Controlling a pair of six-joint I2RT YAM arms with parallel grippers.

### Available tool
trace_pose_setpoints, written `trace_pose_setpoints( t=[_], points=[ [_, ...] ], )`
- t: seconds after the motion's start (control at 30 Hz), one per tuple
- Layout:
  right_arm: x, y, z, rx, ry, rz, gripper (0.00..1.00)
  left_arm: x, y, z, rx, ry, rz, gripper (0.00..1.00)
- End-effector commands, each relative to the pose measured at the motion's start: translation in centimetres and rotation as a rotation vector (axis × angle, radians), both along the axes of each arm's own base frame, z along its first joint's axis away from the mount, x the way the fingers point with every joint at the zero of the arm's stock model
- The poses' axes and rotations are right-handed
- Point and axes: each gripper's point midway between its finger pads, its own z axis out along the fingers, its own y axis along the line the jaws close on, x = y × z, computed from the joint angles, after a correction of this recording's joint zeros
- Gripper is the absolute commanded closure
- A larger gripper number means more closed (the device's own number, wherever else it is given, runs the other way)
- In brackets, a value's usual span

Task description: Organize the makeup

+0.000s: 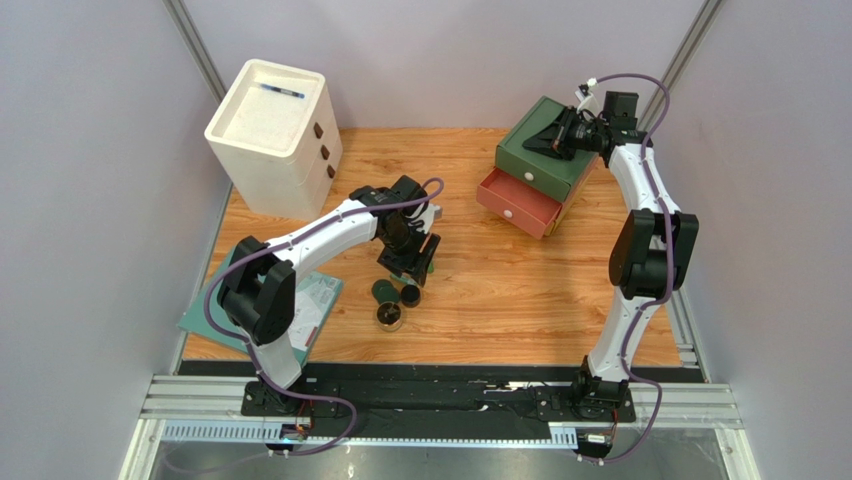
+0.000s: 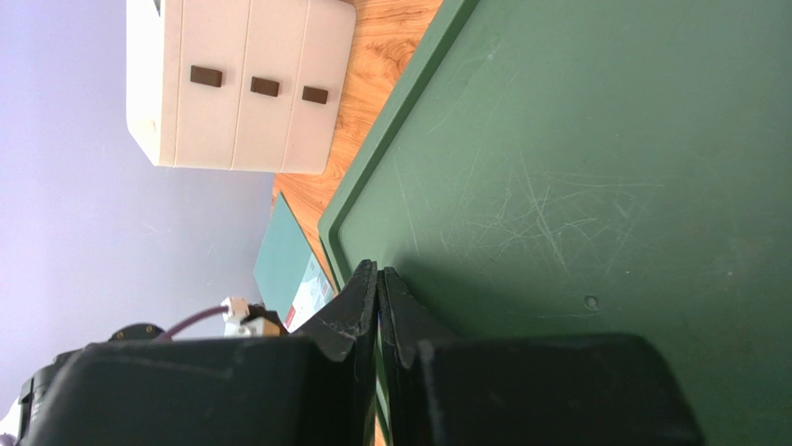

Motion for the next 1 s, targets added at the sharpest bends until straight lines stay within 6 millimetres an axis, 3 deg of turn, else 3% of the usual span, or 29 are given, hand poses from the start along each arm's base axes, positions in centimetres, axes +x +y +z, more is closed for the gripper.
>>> trace_pose_setpoints(
  t=[0.0,0.27,0.43,0.73,0.97],
  points=[
    [-4.1,-1.8,-15.7,-0.173,0.432,-0.058,0.92,-1.6,-1.2,-0.2,0.013,-0.014,-0.121,0.30],
    [-4.2,-1.7,-15.5,-0.170,0.421,-0.055,0.92,-1.4,-1.2,-3.5,0.119,0.018,-0.150,0.30],
    [-4.1,-1.7,-15.3,-0.165,0.420,-0.055,0.92,-0.1,-0.9,-3.5,0.153,-0.038,-0.137,0.30],
    [-4.0,-1.6,-15.6,-0.161,0.424,-0.056,0.92,0.7,-0.5,-1.4,0.149,-0.116,-0.131,0.30],
    [-3.9,-1.6,-15.5,-0.157,0.425,-0.057,0.92,0.3,-1.1,-4.4,0.162,-0.039,-0.148,0.29]
  ],
)
